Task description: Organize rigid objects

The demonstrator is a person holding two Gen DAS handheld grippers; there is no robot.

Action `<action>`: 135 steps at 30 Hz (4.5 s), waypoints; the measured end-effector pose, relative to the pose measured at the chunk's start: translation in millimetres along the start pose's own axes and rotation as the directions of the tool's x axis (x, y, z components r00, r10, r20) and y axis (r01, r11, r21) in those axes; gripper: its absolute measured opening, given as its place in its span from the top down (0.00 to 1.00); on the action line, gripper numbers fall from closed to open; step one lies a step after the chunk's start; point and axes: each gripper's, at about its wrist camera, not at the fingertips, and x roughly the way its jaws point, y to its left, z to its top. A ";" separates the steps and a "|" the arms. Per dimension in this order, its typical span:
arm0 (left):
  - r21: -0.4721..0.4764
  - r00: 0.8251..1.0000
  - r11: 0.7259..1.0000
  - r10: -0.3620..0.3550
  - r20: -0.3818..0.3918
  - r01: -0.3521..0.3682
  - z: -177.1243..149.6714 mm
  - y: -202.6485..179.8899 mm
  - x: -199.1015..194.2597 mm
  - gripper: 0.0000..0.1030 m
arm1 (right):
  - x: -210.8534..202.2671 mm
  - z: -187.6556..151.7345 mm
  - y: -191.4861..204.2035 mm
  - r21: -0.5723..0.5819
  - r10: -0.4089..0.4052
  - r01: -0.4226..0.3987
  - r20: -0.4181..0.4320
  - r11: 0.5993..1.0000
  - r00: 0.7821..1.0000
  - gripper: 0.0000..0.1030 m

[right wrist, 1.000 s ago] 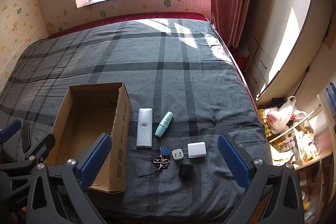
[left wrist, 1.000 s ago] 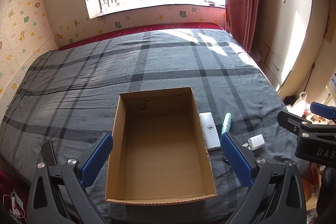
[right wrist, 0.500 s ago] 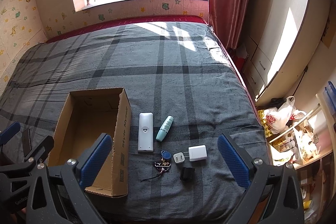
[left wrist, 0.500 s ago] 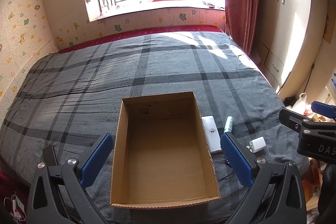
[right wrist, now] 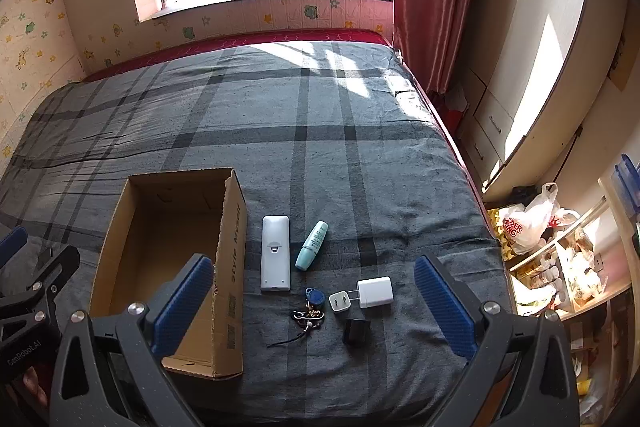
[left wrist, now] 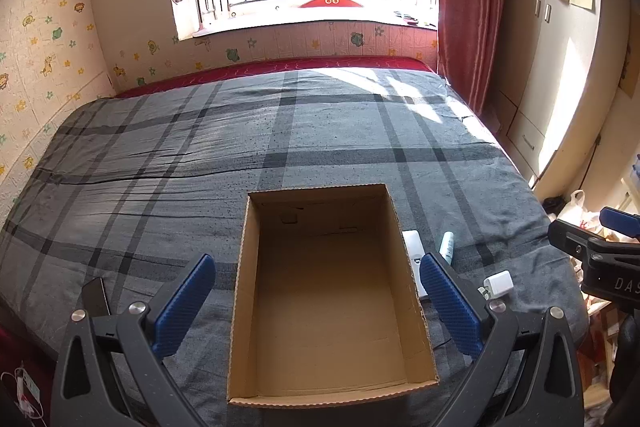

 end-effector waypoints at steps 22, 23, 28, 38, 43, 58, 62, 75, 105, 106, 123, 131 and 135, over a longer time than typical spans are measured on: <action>-0.109 0.993 0.993 0.042 -0.110 -0.054 -45.1 99.7 112.1 0.00 | 59.5 -7.3 -4.4 0.012 -0.029 0.030 -0.110 0.999 0.993 0.00; -0.103 0.992 0.993 0.041 -0.118 -0.053 -48.5 99.3 118.1 0.00 | 61.2 -7.9 -4.5 0.011 -0.031 0.033 -0.114 0.999 0.993 0.00; -0.099 0.987 0.994 0.036 -0.155 -0.052 -65.5 100.5 139.9 0.00 | 68.8 -11.3 -6.7 0.013 -0.039 0.041 -0.131 0.999 0.991 0.00; -0.082 0.977 0.997 -0.020 -0.212 0.003 -73.1 99.3 161.5 0.17 | 77.1 -19.1 -1.3 0.002 -0.029 0.030 -0.159 1.000 0.987 0.00; -0.056 0.964 0.998 -0.055 -0.261 0.042 -74.8 95.4 169.2 0.40 | 76.8 -19.4 -0.8 0.001 -0.030 0.030 -0.158 1.000 0.987 0.00; -0.014 0.963 0.999 -0.033 -0.269 0.030 -82.4 90.9 174.9 0.84 | 78.7 -25.0 -2.0 0.008 -0.022 0.024 -0.159 1.000 0.987 0.00; -0.036 0.964 0.999 -0.048 -0.261 0.040 -81.8 93.8 174.2 0.84 | 78.1 -25.2 -5.1 0.012 -0.023 0.025 -0.153 1.000 0.988 0.00; -0.007 0.968 1.000 -0.027 -0.249 0.027 -83.6 91.2 174.1 0.85 | 82.0 -26.9 -25.6 0.044 -0.050 0.055 -0.114 0.998 0.992 0.00; -0.026 0.969 0.999 -0.035 -0.245 0.030 -84.9 93.7 173.7 0.85 | 229.7 -85.3 -103.5 0.049 -0.050 0.067 -0.294 0.997 0.955 0.14; -0.026 0.969 0.999 -0.035 -0.245 0.030 -84.9 93.6 173.7 0.85 | 232.6 -86.6 -103.4 0.050 -0.041 0.059 -0.301 0.997 0.953 0.18; -0.023 0.969 0.999 -0.028 -0.246 0.023 -86.3 92.1 174.9 0.85 | 245.0 -92.7 -99.8 0.073 0.023 0.001 -0.330 0.997 0.944 0.46; -0.022 0.969 1.000 -0.024 -0.246 0.019 -86.3 90.7 173.3 0.85 | 228.4 -90.2 -96.8 0.067 -0.002 0.024 -0.313 0.997 0.950 0.46; -0.021 0.970 1.000 -0.021 -0.244 0.017 -86.9 90.5 172.9 0.85 | 215.5 -80.9 -92.4 0.066 -0.013 0.034 -0.292 0.997 0.956 0.46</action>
